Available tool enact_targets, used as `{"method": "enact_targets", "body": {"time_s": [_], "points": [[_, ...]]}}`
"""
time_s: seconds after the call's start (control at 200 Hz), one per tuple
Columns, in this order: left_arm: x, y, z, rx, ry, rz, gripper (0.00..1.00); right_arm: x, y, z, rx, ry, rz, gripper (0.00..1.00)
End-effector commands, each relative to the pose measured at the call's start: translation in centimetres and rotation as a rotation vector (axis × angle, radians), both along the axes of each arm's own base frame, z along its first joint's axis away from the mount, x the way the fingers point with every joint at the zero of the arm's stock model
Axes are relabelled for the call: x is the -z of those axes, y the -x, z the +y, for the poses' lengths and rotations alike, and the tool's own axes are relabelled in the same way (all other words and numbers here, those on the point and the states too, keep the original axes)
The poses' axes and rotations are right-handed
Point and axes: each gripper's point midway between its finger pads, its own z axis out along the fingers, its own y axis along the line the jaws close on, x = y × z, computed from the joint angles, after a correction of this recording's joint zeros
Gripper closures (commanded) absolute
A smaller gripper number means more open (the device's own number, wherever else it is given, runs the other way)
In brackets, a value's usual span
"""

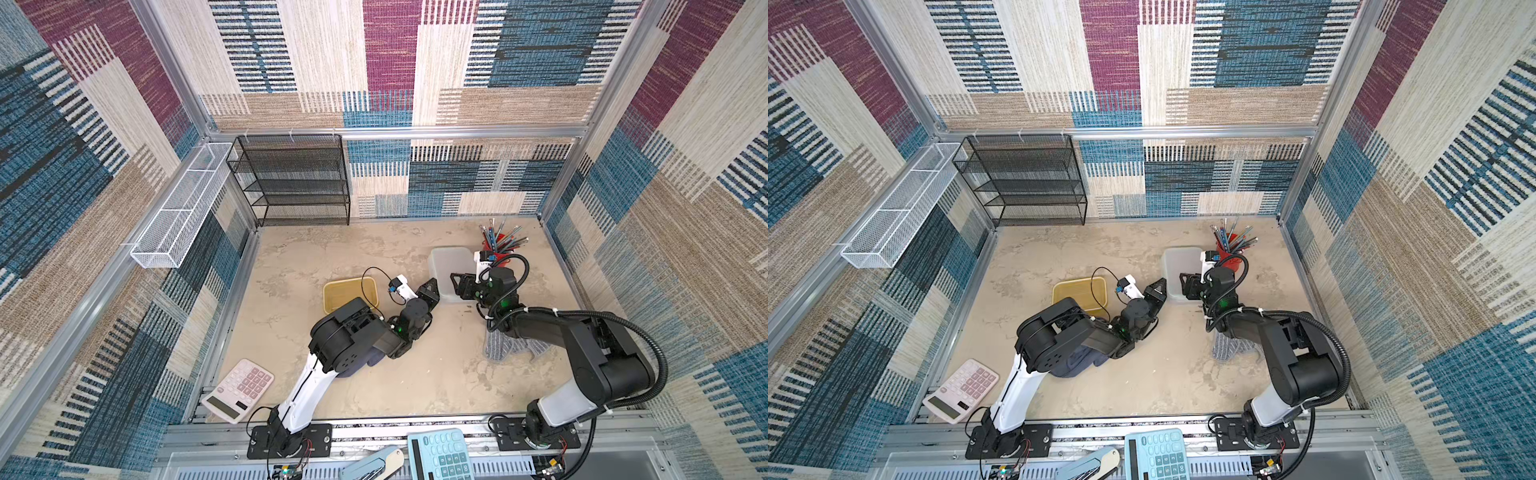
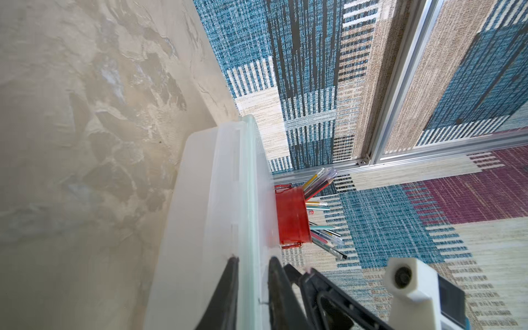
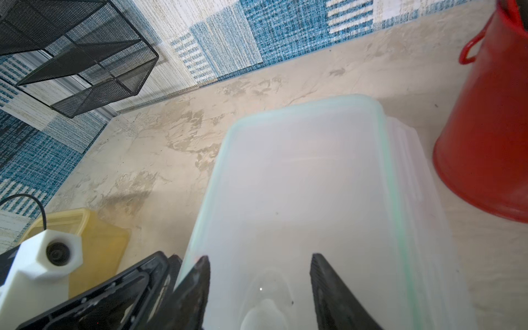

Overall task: Wipe the insides of the lunch boxes
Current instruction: Open the fastener of the lunch box, then open the lid of the lunch box.

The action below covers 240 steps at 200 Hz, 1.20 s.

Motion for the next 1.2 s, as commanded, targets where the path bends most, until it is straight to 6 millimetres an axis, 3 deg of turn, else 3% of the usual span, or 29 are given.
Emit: {"method": "enact_targets", "body": {"time_s": [0.0, 0.185, 0.371, 0.541, 0.776, 1.007, 1.097, 1.197], "points": [[-2.5, 0.5, -0.5, 0.035, 0.061, -0.057, 0.75, 7.9, 5.8, -0.9, 0.001, 0.048, 0.393, 0.41], [-3.8, 0.7, 0.1, 0.028, 0.055, -0.079, 0.58, 7.5, 5.4, -0.7, -0.004, 0.045, 0.385, 0.41], [-5.7, 1.1, 0.4, 0.029, 0.028, -0.104, 0.50, 5.9, 4.5, -0.4, -0.013, 0.032, 0.346, 0.39], [-6.5, 1.2, 0.7, 0.024, -0.014, -0.103, 0.45, 2.9, 3.5, 0.2, -0.032, 0.009, 0.274, 0.30], [-6.7, 0.3, 1.0, 0.037, -0.045, -0.072, 0.41, -3.0, 2.3, -0.3, -0.032, -0.043, 0.131, 0.19], [-7.4, -0.7, 1.7, 0.045, -0.123, -0.034, 0.35, -7.0, 2.1, -2.5, 0.026, -0.032, 0.022, 0.07], [-6.9, -1.3, 2.2, 0.051, -0.132, -0.005, 0.34, -7.5, 2.1, -3.2, 0.036, -0.023, -0.001, 0.05], [-6.5, -1.8, 2.4, 0.067, -0.170, 0.030, 0.33, -6.7, 1.9, -3.7, 0.040, -0.014, 0.021, 0.04]]}}
